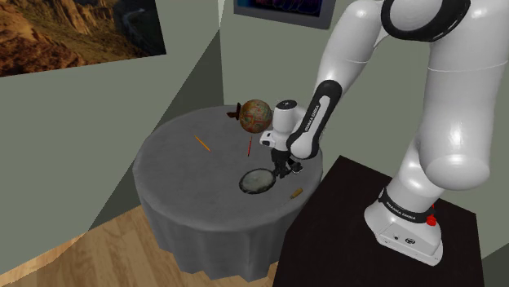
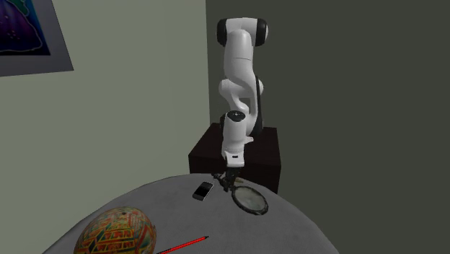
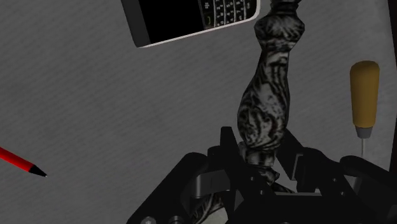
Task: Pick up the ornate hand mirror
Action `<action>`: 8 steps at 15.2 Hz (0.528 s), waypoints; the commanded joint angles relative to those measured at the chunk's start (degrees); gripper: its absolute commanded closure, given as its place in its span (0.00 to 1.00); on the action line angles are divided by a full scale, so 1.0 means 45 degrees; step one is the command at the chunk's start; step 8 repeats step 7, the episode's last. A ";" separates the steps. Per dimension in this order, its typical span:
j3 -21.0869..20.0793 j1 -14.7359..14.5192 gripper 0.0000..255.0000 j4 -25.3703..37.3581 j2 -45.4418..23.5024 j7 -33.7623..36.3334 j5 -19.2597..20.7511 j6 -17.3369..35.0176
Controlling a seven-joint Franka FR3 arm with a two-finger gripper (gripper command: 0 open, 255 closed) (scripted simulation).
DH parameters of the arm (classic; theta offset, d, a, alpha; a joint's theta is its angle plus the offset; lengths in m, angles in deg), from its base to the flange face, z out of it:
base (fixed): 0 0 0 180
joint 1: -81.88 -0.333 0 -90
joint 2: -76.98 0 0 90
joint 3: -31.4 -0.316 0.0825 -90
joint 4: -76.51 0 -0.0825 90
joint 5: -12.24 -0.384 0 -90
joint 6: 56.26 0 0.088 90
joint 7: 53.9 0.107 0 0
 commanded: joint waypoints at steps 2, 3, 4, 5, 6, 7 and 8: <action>-0.0047 0.0056 1.00 -0.0224 0.0714 -0.0096 -0.0045 -0.0491; -0.0069 0.0074 1.00 -0.0270 0.0940 -0.0129 -0.0068 -0.0671; -0.0090 0.0090 1.00 -0.0314 0.1164 -0.0164 -0.0094 -0.0852; -0.0110 0.0103 1.00 -0.0354 0.1387 -0.0200 -0.0122 -0.1035; -0.0111 0.0104 1.00 -0.0362 0.1421 -0.0206 -0.0127 -0.1060; -0.0111 0.0104 1.00 -0.0361 0.1421 -0.0206 -0.0128 -0.1062; -0.0111 0.0104 1.00 -0.0361 0.1421 -0.0206 -0.0128 -0.1062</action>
